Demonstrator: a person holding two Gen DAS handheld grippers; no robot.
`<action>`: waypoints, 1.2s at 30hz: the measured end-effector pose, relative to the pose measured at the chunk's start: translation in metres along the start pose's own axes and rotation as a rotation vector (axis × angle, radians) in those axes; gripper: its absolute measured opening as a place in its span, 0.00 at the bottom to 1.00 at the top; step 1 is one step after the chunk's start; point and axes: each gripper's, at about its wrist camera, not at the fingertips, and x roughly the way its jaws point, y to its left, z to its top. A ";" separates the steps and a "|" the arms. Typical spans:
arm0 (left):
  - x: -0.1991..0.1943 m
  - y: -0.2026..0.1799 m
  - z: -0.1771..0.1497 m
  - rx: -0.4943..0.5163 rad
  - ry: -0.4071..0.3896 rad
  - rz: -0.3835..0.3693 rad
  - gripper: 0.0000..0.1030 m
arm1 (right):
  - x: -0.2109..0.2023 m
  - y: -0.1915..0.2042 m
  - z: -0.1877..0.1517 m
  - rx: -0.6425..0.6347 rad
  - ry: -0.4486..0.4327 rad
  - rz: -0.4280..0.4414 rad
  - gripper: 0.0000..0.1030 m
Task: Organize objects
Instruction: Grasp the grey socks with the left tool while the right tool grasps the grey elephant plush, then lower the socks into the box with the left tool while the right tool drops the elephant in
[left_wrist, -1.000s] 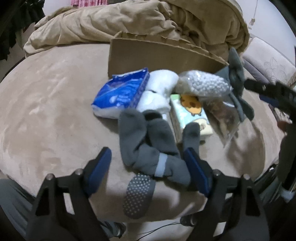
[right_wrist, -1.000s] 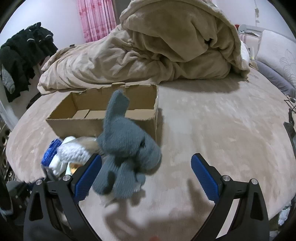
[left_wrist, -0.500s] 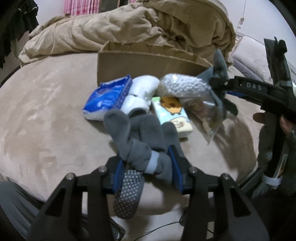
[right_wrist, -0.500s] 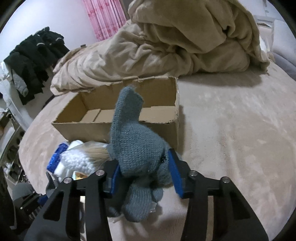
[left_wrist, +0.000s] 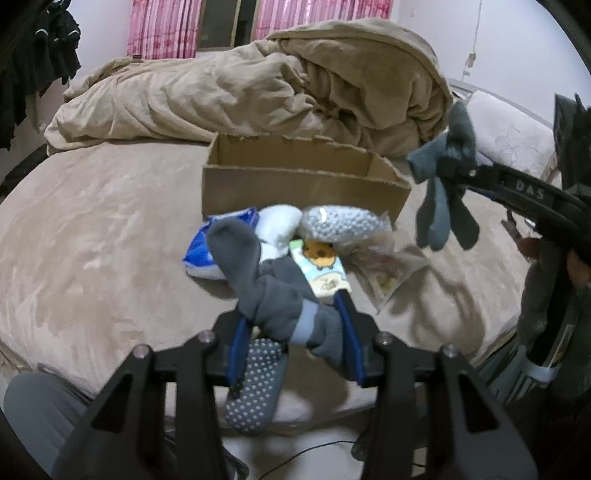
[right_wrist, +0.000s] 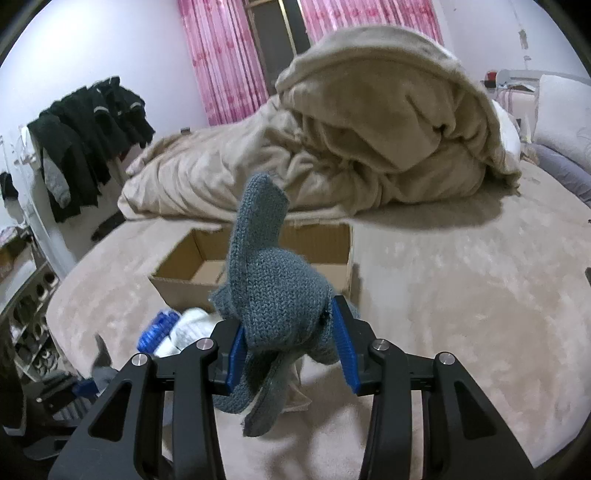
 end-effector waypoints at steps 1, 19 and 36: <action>-0.004 -0.002 0.002 0.001 -0.009 0.000 0.43 | -0.005 0.000 0.004 0.000 -0.014 0.000 0.43; -0.066 -0.011 0.092 0.074 -0.232 -0.021 0.43 | -0.055 0.021 0.062 -0.076 -0.119 0.037 0.43; 0.065 -0.023 0.160 0.125 -0.180 -0.068 0.43 | 0.073 -0.012 0.082 -0.076 0.031 0.044 0.44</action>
